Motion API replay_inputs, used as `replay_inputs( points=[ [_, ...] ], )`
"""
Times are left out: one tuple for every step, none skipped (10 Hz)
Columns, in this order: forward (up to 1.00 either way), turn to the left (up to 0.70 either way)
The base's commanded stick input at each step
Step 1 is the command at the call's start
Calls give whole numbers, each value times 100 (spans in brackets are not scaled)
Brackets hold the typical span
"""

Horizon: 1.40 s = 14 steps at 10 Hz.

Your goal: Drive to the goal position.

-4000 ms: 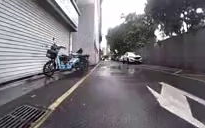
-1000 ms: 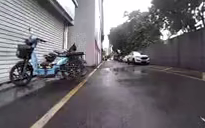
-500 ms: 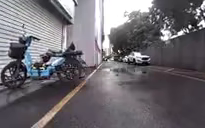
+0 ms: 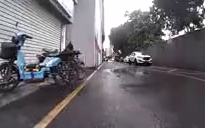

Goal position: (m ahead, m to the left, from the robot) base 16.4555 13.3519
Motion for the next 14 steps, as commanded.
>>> replay_inputs(
  points=[
    [45,0],
    [45,0],
    [45,0],
    [45,0],
    [45,0],
    [45,-13],
    [45,-27],
    [45,-27],
    [45,-27],
    [45,-27],
    [45,0],
    [45,0],
    [45,0],
    [45,0]
  ],
)
